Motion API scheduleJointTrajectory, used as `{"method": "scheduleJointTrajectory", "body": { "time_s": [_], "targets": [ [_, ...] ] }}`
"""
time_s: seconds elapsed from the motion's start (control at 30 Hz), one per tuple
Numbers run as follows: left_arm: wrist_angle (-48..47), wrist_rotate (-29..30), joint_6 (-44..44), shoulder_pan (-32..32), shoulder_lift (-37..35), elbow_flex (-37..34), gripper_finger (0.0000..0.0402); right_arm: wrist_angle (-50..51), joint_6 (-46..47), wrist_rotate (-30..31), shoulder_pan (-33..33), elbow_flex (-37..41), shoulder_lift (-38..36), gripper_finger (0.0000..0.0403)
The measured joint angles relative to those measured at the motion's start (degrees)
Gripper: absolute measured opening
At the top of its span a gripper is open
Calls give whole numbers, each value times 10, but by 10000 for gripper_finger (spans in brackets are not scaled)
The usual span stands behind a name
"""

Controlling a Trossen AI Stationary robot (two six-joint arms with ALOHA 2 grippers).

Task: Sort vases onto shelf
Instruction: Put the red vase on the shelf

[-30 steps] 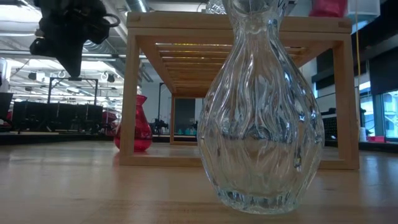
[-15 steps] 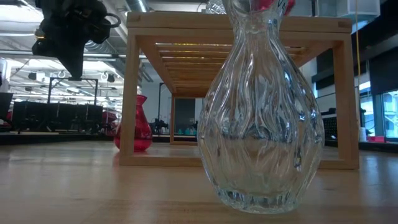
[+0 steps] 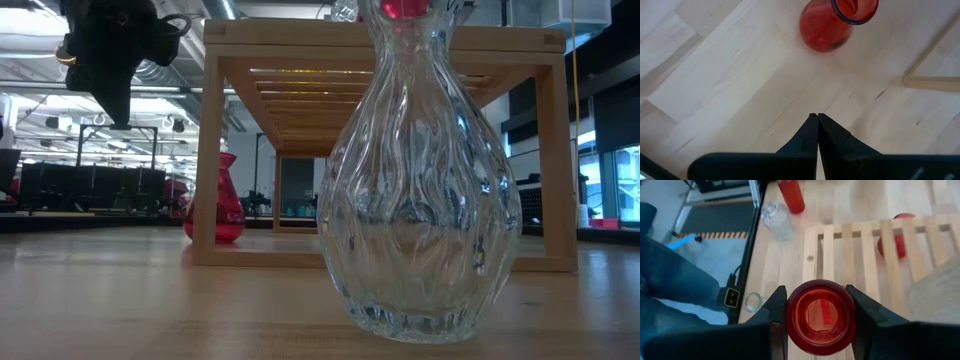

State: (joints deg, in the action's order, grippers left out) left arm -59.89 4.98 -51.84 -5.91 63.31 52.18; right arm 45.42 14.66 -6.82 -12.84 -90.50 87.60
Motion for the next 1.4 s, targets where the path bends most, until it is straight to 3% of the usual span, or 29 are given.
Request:
{"method": "scheduleJointTrajectory", "body": {
  "time_s": [0.37, 0.63, 0.83, 1.1, 1.4],
  "targets": [
    [-3, -3, 14, -4, 0, 0, 0, 9, 5, 69, 2, 0, 9, 107],
    [-8, 0, 15, -10, 0, 0, 0, 28, 5, 66, 1, 0, 11, 107],
    [-8, 3, 14, -10, 0, 0, 0, 8, 3, 55, 1, 0, 24, 144],
    [-9, 3, 11, -10, 0, 0, 0, -5, -12, 37, 1, 0, 28, 116],
    [-9, 3, 14, -10, 0, 0, 0, -13, 2, 63, 2, 0, 29, 198]
  ]
}}
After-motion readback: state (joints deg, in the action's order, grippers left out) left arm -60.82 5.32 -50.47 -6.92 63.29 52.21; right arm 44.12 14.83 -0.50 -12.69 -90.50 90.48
